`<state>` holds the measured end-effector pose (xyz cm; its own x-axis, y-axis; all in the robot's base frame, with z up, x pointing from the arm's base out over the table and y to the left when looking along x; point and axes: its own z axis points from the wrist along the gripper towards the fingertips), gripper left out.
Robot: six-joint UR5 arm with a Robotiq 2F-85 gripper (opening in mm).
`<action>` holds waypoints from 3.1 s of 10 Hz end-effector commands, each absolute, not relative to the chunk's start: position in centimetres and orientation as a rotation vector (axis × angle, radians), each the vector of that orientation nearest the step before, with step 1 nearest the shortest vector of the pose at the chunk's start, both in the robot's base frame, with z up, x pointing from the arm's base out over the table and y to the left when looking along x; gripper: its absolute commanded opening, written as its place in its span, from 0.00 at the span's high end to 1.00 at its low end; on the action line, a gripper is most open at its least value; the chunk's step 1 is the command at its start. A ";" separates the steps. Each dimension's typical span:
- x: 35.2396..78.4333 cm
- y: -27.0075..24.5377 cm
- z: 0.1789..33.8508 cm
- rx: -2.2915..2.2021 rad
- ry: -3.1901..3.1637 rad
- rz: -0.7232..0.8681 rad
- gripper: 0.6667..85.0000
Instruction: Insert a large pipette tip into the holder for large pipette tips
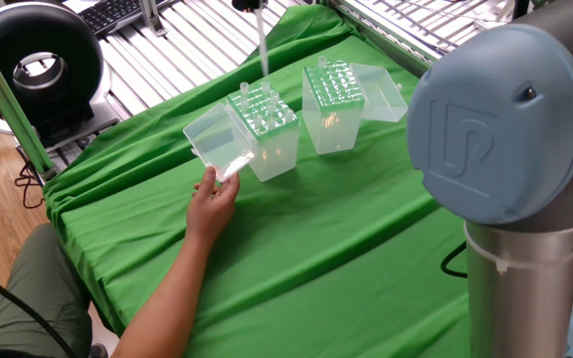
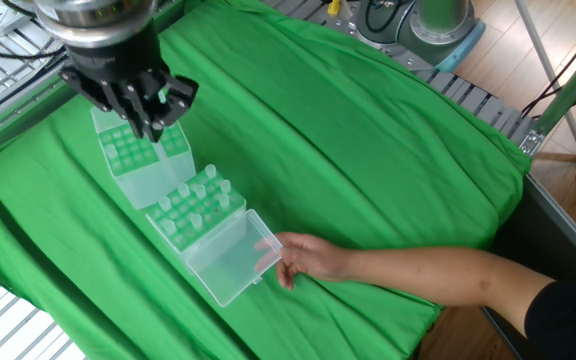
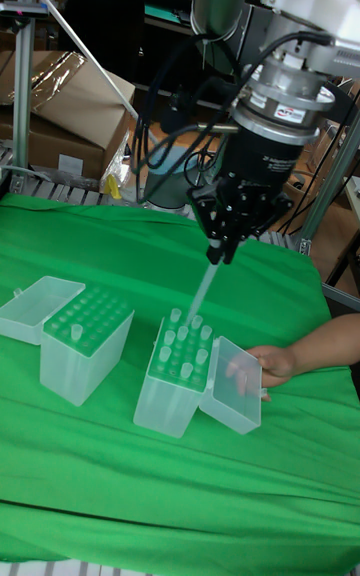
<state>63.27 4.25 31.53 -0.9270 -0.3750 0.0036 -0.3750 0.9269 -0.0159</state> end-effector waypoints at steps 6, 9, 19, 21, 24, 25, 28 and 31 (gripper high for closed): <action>64.5 5.6 28.4 0.629 -3.129 -0.004 1.00; 64.2 5.5 28.1 0.634 -3.127 0.001 1.00; 63.0 5.6 26.7 0.626 -3.126 0.012 1.00; 63.0 5.6 27.0 0.625 -3.120 0.018 1.00; 63.2 5.6 27.5 0.634 -3.116 0.015 1.00; 63.2 5.5 27.6 0.641 -3.114 0.015 1.00; 63.1 5.3 27.3 0.646 -3.113 0.017 1.00; 63.0 5.3 26.7 0.645 -3.121 0.020 1.00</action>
<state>63.08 5.07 26.95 -0.9175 -0.3964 -0.0329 -0.3955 0.9180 -0.0298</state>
